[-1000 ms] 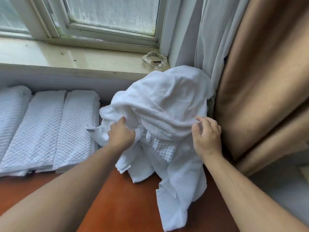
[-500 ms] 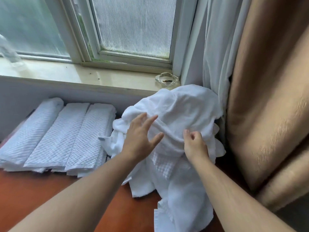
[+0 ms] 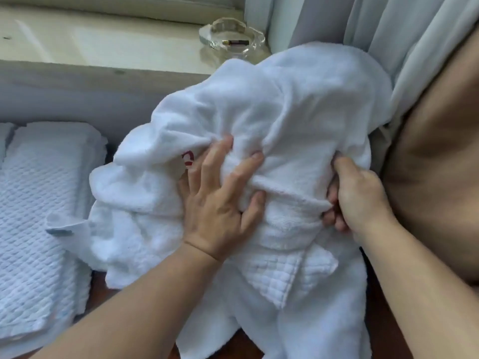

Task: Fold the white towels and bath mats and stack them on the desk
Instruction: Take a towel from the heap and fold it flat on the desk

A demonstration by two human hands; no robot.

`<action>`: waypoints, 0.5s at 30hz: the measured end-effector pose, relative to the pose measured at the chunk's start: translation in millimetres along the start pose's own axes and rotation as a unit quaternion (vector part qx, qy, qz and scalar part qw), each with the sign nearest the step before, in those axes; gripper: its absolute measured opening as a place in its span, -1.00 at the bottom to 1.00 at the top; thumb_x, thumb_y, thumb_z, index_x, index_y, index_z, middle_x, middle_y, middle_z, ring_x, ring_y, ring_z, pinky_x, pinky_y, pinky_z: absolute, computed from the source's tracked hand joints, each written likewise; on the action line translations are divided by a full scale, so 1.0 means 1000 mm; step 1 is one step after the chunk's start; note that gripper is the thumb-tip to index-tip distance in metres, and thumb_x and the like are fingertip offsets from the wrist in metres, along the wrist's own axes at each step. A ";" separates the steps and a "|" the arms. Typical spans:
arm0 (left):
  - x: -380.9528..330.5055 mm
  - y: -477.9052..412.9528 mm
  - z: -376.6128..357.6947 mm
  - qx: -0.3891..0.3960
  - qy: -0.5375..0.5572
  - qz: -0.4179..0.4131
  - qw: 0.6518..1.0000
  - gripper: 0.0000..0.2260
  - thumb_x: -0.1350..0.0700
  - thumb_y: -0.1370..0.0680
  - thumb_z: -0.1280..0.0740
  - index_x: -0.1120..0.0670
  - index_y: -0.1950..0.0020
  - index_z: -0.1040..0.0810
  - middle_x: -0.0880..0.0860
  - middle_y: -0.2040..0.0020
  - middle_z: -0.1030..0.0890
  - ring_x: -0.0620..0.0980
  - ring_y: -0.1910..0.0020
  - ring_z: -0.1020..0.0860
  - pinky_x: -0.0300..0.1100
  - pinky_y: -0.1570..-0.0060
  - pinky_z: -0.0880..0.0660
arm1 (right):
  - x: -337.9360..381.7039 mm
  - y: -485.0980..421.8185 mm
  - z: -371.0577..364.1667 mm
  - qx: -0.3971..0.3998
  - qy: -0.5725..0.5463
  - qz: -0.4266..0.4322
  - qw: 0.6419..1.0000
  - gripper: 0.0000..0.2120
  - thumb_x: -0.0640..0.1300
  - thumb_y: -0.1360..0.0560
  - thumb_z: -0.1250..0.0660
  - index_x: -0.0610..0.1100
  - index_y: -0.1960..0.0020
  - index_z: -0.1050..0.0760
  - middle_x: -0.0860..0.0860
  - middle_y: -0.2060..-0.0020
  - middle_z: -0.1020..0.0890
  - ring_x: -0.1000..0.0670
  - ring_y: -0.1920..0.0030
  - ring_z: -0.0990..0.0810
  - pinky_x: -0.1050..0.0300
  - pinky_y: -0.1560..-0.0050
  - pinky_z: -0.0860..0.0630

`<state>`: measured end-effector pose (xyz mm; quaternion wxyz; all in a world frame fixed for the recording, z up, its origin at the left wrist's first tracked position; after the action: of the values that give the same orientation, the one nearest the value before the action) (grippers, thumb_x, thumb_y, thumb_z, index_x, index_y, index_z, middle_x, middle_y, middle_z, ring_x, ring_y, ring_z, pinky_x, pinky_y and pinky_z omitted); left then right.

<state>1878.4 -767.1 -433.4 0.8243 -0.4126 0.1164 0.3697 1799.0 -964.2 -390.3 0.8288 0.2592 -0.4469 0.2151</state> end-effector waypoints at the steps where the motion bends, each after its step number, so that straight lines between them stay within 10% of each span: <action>1: 0.002 0.002 -0.001 -0.012 0.003 -0.009 1.000 -0.61 -0.14 -0.54 -0.26 -0.14 -0.37 -0.45 0.16 -0.46 -0.40 0.23 -0.44 -0.35 0.22 -0.40 -0.26 | -0.003 0.002 -0.002 -0.010 -0.001 0.012 1.000 -0.34 0.42 -0.31 -0.17 -0.12 0.63 -0.38 -0.19 0.67 -0.41 -0.17 0.68 -0.43 0.25 0.66 -0.25; 15: 0.000 0.025 0.015 -0.006 0.119 0.008 0.993 -0.77 -0.10 -0.58 -0.28 -0.05 -0.17 -0.55 0.02 -0.50 -0.33 0.12 -0.48 -0.25 0.00 -0.52 -0.12 | -0.027 0.063 -0.002 -0.052 -0.095 0.102 0.989 -0.43 0.18 -0.61 -0.22 -0.09 0.48 -0.48 -0.09 0.57 -0.56 0.00 0.58 -0.50 0.24 0.54 -0.42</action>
<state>1859.0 -746.4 -438.6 0.7994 -0.4576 0.2141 0.3251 1749.6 -917.5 -399.9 0.7687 0.1876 -0.5582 0.2497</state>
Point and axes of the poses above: each hand's wrist, its own y-axis away from the middle knuckle, its own z-axis out of the back of the hand, x = y × z, the point moved 1 cm from there along -y, towards the middle knuckle
